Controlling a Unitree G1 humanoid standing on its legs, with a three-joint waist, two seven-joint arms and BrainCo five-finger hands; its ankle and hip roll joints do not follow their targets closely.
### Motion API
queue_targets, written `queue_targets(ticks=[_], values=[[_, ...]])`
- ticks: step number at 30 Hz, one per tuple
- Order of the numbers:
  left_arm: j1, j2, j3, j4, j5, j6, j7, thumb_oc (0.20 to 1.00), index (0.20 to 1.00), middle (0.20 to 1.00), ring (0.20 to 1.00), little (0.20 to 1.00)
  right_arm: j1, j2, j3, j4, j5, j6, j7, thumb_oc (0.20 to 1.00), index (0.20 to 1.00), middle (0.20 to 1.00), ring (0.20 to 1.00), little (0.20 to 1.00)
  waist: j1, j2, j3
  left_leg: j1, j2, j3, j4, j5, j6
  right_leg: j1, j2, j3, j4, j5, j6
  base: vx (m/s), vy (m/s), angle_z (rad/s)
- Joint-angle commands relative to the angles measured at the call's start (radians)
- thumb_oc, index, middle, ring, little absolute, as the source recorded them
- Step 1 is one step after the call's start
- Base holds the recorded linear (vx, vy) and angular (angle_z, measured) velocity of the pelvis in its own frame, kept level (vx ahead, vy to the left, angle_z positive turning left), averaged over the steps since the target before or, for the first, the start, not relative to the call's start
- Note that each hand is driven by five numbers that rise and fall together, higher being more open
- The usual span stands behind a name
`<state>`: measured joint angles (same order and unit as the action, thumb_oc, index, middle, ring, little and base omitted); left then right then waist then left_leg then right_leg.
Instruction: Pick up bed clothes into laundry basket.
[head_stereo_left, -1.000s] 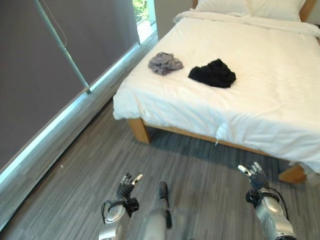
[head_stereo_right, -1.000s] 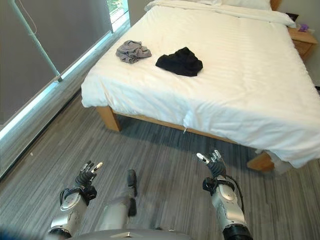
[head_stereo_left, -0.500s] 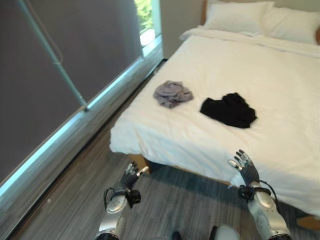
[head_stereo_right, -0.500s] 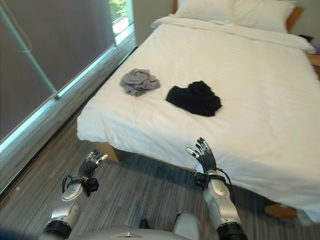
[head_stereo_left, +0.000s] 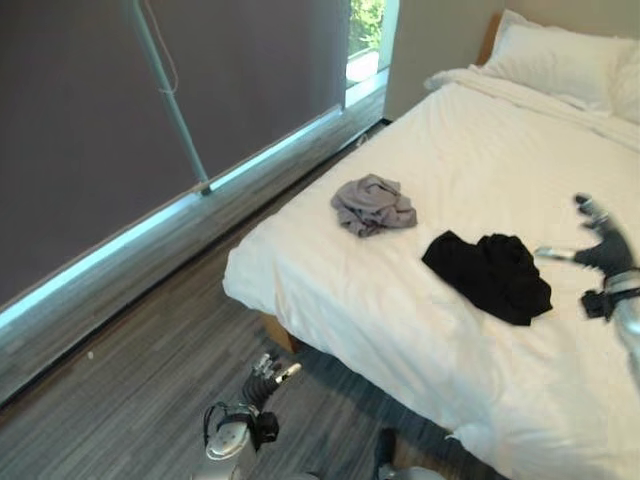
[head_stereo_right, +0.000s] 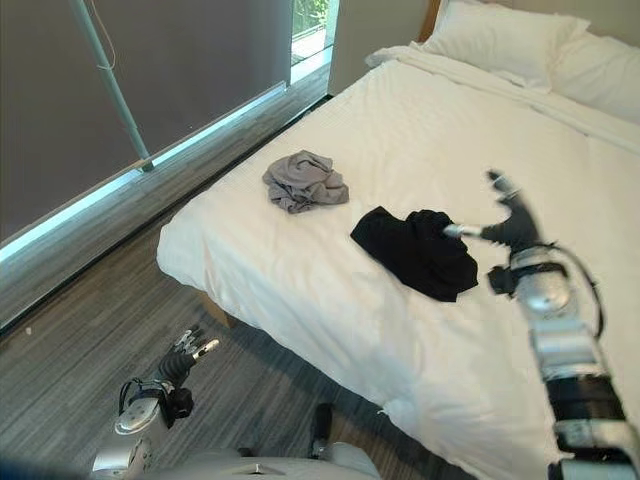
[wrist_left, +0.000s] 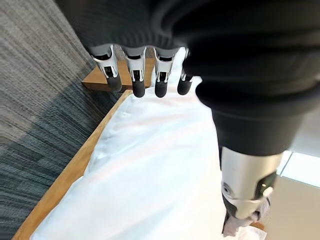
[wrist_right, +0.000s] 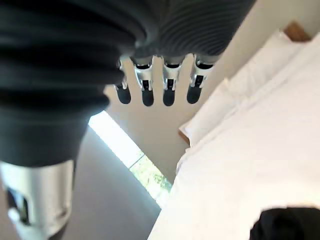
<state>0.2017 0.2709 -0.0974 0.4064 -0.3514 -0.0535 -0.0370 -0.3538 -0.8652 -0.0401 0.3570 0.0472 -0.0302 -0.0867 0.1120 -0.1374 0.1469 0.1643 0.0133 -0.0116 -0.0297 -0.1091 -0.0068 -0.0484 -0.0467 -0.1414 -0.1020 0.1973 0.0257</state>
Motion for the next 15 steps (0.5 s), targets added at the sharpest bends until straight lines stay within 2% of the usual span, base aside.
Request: queue_targets(ticks=[1, 3, 4, 5, 6, 8, 9, 10, 14, 15], values=[[-0.011, 0.054, -0.059, -0.064, -0.045, -0.033, -0.025, 1.0, 1.0, 1.0, 1.0, 1.0, -0.188, -0.087, 0.156, 0.113, -0.092, 0.006, -0.017, 1.0, 1.0, 1.0, 1.0, 1.0, 0.038, 0.013, -0.003, -0.08, 0.023, -0.038, -0.058, 0.115, -0.002, 0.095, -0.054, -0.024, 0.015, -0.066, 0.079, -0.02, -0.044, 0.1], [-0.011, 0.066, -0.076, -0.065, -0.059, -0.035, -0.024, 1.0, 1.0, 1.0, 1.0, 1.0, -0.316, -0.095, 0.257, 0.259, -0.103, 0.011, -0.024, 1.0, 1.0, 1.0, 1.0, 1.0, 0.05, 0.013, 0.003, -0.092, 0.03, -0.039, -0.058, 0.118, -0.006, 0.082, -0.048, -0.025, 0.015, -0.067, 0.078, -0.01, -0.02, 0.04], [-0.011, 0.065, -0.075, -0.065, -0.059, -0.035, -0.024, 1.0, 1.0, 1.0, 1.0, 1.0, -0.32, -0.095, 0.261, 0.261, -0.103, 0.01, -0.024, 1.0, 1.0, 1.0, 1.0, 1.0, 0.048, 0.014, 0.003, -0.092, 0.03, -0.039, -0.058, 0.118, -0.006, 0.082, -0.048, -0.025, 0.015, -0.067, 0.078, -0.08, -0.048, -0.09], [-0.021, 0.09, -0.093, -0.075, -0.076, -0.042, -0.021, 1.0, 1.0, 1.0, 1.0, 1.0, -0.453, -0.101, 0.385, 0.406, -0.195, 0.029, -0.029, 1.0, 1.0, 1.0, 1.0, 1.0, 0.07, 0.012, 0.021, -0.115, 0.036, -0.046, -0.058, 0.126, -0.012, 0.063, -0.043, -0.032, 0.015, -0.065, 0.077, -0.11, -0.049, 0.01], [-0.026, 0.095, -0.094, -0.081, -0.082, -0.044, -0.017, 1.0, 1.0, 1.0, 1.0, 1.0, -0.522, -0.09, 0.432, 0.47, -0.207, 0.03, -0.034, 1.0, 1.0, 1.0, 1.0, 1.0, 0.07, 0.016, 0.031, -0.13, 0.037, -0.049, -0.058, 0.131, -0.014, 0.052, -0.041, -0.033, 0.015, -0.063, 0.076, -0.15, -0.063, 0.01], [-0.032, 0.102, -0.094, -0.085, -0.084, -0.047, -0.013, 1.0, 1.0, 1.0, 1.0, 1.0, -0.569, -0.08, 0.456, 0.512, -0.208, 0.034, -0.04, 1.0, 1.0, 1.0, 1.0, 1.0, 0.072, 0.018, 0.041, -0.144, 0.038, -0.053, -0.058, 0.137, -0.015, 0.042, -0.04, -0.036, 0.015, -0.06, 0.075, -0.11, -0.038, 0.07], [-0.053, 0.116, -0.106, -0.08, -0.089, -0.054, 0.003, 1.0, 1.0, 1.0, 1.0, 1.0, -0.634, -0.032, 0.463, 0.643, -0.162, 0.041, -0.071, 1.0, 1.0, 1.0, 1.0, 1.0, 0.085, 0.024, 0.071, -0.177, 0.039, -0.064, -0.058, 0.15, -0.018, 0.015, -0.039, -0.043, 0.015, -0.053, 0.074, -0.15, -0.047, 0.08], [-0.062, 0.126, -0.108, -0.08, -0.095, -0.055, 0.008, 1.0, 1.0, 1.0, 1.0, 1.0, -0.671, -0.023, 0.491, 0.692, -0.169, 0.045, -0.07, 1.0, 1.0, 1.0, 1.0, 1.0, 0.09, 0.027, 0.084, -0.195, 0.036, -0.069, -0.058, 0.158, -0.02, 0.001, -0.039, -0.047, 0.015, -0.05, 0.072, -0.21, -0.055, 0.16], [-0.089, 0.157, -0.109, -0.11, -0.121, -0.066, 0.028, 1.0, 1.0, 1.0, 1.0, 1.0, -0.822, -0.002, 0.589, 0.934, -0.28, 0.09, -0.106, 1.0, 1.0, 1.0, 1.0, 1.0, 0.105, 0.052, 0.141, -0.274, 0.028, -0.088, -0.058, 0.187, -0.026, -0.069, -0.04, -0.056, 0.015, -0.029, 0.068, -0.14, -0.01, 0.3], [-0.089, 0.156, -0.108, -0.11, -0.121, -0.065, 0.029, 1.0, 1.0, 1.0, 1.0, 1.0, -0.826, -0.001, 0.592, 0.937, -0.28, 0.089, -0.107, 1.0, 1.0, 1.0, 1.0, 1.0, 0.104, 0.053, 0.141, -0.275, 0.028, -0.088, -0.058, 0.187, -0.026, -0.07, -0.04, -0.056, 0.015, -0.029, 0.068, -0.1, -0.006, 0.3]])
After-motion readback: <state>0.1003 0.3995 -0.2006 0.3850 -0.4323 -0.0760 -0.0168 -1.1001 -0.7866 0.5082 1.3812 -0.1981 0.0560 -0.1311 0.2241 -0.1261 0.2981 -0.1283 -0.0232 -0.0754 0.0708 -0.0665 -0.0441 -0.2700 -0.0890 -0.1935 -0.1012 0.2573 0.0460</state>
